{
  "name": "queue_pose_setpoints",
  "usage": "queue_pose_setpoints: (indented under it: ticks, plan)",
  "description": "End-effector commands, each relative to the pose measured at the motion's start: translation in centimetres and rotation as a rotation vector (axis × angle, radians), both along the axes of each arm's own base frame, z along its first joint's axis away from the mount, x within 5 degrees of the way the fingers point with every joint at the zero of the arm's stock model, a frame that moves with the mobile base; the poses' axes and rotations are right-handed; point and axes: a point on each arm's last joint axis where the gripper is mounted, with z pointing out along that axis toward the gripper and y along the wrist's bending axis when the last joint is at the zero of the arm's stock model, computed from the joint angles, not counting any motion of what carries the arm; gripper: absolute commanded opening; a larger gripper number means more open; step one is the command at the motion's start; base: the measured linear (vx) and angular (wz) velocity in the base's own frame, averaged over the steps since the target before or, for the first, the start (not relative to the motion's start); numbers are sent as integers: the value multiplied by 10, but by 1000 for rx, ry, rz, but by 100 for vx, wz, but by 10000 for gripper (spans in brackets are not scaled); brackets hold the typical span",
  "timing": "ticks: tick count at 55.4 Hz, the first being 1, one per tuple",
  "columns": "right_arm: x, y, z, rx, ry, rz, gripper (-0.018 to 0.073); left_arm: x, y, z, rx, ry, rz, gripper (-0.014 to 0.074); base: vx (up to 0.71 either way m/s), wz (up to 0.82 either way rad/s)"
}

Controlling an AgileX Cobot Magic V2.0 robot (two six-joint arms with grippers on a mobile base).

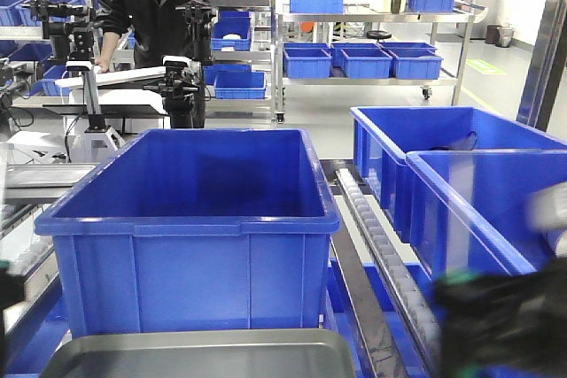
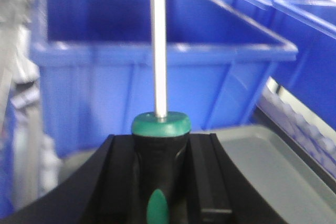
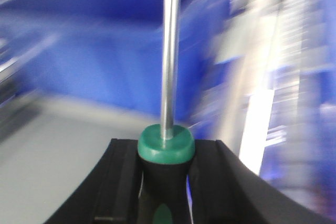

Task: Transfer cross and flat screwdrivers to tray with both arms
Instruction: 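Lower both screwdrivers onto the grey metal tray and open grippers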

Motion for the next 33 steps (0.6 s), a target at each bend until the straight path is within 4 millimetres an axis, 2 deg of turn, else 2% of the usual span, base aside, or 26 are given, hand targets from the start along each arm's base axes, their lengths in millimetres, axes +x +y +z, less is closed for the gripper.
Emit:
queue_pose_setpoints:
  ticks: [1,8,14,24,33]
  plan:
    - [10,24,8,66,-71,55,-8,11,-6,6,-81,-2,-1,-3,0,0]
    - [25,58,-18,59,-15,116,-4,29,-11,-9,-83,91,-3,4,0,0]
    - [37,79,-41,51,42,129,13,40,-15,-23,-66,176,-15,6,0,0]
    - [48,92,-64,104,159,85,115,50,-19,-42,-43,296,-41,36,0,0]
    - [48,95,-71,124,227,76,304,57,-22,-54,-31,363,-50,118,0,0]
